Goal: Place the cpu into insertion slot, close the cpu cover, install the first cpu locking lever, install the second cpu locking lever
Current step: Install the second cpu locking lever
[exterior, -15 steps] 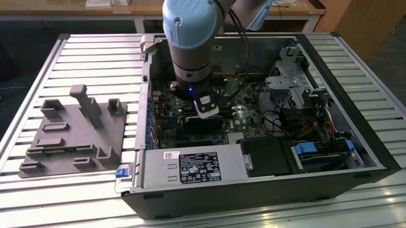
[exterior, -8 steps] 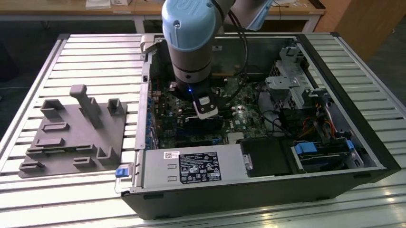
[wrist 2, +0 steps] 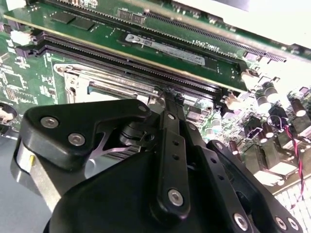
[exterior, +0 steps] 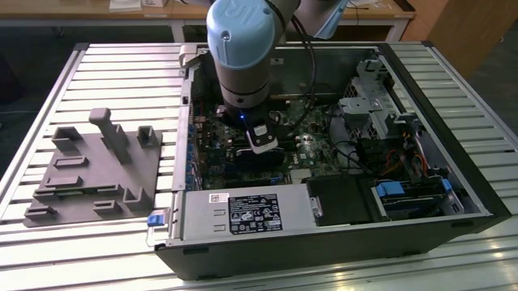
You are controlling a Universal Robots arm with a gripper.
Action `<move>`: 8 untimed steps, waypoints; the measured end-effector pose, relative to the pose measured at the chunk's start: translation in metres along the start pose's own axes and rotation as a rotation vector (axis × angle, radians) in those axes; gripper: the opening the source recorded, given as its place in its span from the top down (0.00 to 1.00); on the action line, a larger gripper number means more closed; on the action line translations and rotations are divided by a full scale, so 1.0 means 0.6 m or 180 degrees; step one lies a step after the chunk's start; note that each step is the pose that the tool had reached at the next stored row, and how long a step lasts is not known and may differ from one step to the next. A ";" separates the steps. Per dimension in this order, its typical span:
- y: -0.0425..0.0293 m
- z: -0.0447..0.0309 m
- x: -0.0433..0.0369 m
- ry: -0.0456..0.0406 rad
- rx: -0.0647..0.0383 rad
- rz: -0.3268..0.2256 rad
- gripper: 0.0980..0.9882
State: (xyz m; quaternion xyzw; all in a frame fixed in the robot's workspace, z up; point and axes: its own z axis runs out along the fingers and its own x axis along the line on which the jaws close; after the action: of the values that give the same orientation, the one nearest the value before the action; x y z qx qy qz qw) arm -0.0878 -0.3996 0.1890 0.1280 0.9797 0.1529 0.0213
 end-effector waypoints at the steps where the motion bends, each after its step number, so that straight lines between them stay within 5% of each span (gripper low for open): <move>1: -0.001 0.001 0.000 0.0000 0.0000 0.0000 0.99; 8: 0.002 -0.004 0.000 -0.0001 -0.0005 0.0000 0.99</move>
State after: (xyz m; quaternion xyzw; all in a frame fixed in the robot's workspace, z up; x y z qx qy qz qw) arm -0.0880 -0.3993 0.1916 0.1280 0.9796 0.1536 0.0215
